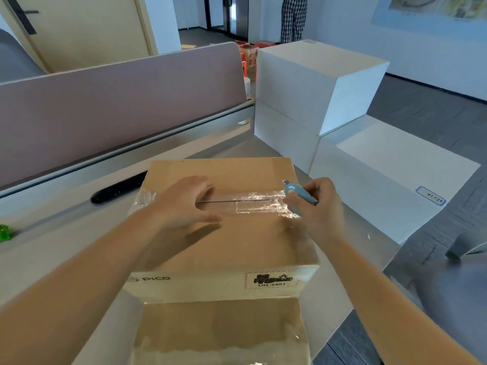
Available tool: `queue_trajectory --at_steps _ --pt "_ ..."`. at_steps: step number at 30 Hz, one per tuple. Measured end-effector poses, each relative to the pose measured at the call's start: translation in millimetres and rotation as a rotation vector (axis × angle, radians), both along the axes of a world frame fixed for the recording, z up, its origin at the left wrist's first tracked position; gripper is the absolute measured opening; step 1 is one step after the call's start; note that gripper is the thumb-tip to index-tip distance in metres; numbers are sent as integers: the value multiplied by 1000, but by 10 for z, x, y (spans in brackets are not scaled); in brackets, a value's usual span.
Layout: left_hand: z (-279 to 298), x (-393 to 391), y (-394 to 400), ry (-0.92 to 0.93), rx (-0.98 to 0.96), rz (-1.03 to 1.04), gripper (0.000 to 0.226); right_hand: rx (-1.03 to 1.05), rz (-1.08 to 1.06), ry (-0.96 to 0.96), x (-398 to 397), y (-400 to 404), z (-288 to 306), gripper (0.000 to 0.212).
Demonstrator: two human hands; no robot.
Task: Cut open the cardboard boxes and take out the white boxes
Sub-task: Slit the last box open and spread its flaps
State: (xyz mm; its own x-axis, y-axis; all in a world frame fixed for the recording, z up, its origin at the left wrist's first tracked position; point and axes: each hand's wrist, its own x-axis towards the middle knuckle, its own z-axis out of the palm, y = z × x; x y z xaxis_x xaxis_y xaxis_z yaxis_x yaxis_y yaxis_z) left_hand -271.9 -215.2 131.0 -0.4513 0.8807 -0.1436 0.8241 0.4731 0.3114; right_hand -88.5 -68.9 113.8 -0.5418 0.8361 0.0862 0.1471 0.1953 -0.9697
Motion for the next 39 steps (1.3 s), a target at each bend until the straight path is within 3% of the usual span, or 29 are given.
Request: queue_trajectory --at_steps 3,6,12,18,22,24,27,31,34,36,39 --pt "-26 -90 -234 73 -133 -21 121 -91 16 49 -115 -336 -90 28" --pt "-177 -182 -386 146 -185 -52 143 105 -24 -61 -160 -549 -172 28" --pt "-323 -105 -553 156 -130 113 94 373 -45 -120 -248 -616 -179 20" --pt "-386 270 -785 129 -61 510 81 238 98 -51 -318 -898 -156 19" --pt "-277 751 -684 -115 -73 684 82 135 165 37 -306 -1110 -148 18" --pt "-190 839 -714 -197 -10 673 80 142 173 49 -272 -1174 -142 14" --pt "-112 680 -896 18 84 477 74 164 182 21 -226 -1237 -158 12" --pt "-164 390 -1090 84 -145 216 109 221 197 -13 -221 -1328 -238 15" --pt "-314 370 -1153 155 -248 184 134 255 156 12 -249 -1346 -314 13" --pt "-360 398 -1182 174 -250 259 127 236 187 24 -309 -1312 -316 14" --pt "-351 571 -1193 168 -217 446 95 227 313 -15 -427 -1172 -275 9"
